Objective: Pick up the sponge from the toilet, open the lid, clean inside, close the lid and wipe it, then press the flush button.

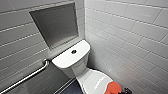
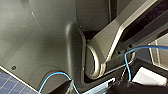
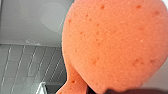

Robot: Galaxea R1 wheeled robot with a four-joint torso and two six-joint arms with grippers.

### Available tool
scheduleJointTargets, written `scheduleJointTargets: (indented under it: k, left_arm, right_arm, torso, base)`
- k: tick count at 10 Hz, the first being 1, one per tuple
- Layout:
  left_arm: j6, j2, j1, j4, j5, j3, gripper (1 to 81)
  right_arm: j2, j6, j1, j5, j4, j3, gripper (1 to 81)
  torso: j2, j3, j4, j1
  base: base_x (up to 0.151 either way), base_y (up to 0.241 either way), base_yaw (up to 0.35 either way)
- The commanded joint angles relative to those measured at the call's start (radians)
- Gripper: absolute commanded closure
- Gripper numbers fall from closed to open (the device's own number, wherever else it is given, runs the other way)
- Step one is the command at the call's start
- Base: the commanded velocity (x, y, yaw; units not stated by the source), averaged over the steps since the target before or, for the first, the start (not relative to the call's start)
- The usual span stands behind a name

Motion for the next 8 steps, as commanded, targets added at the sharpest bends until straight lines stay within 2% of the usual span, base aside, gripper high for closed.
scheduleJointTargets:
  k: [1, 2, 3, 4, 6, 8]
  left_arm:
    - [0.006, -0.001, 0.002, 0.001, 0.086, -0.015, 1.0]
    - [0.006, 0.01, 0.007, 0.001, 0.086, -0.032, 1.0]
    - [0.006, 0.018, 0.01, 0.001, 0.086, -0.047, 1.0]
    - [0.006, 0.027, 0.011, 0.001, 0.086, -0.063, 1.0]
    - [0.006, 0.038, 0.017, 0.001, 0.085, -0.074, 1.0]
    - [0.006, 0.049, 0.019, 0.001, 0.085, -0.086, 1.0]
  right_arm:
    - [0.027, 0.01, 0.172, -0.117, 0.038, -0.043, 81.1]
    - [0.049, 0.021, 0.207, -0.125, 0.038, -0.063, 81.1]
    - [0.066, 0.032, 0.242, -0.143, 0.038, -0.083, 81.1]
    - [0.087, 0.046, 0.279, -0.162, 0.038, -0.117, 81.1]
    - [0.153, 0.07, 0.335, -0.182, 0.038, -0.201, 81.1]
    - [0.262, 0.138, 0.356, -0.174, 0.036, -0.345, 81.1]
  torso:
    - [0.002, -0.054, 0.0, -0.001]
    - [-0.005, -0.095, 0.0, 0.003]
    - [-0.009, -0.107, 0.0, 0.006]
    - [-0.013, -0.04, 0.0, 0.009]
    - [-0.015, -0.087, 0.0, 0.011]
    - [-0.016, -0.098, 0.0, 0.012]
  base:
    - [0.0, 0.0, 0.0]
    - [0.0, 0.0, 0.0]
    - [0.0, 0.0, 0.0]
    - [0.0, 0.0, 0.0]
    - [0.0, 0.0, 0.0]
    - [0.0, 0.0, 0.0]
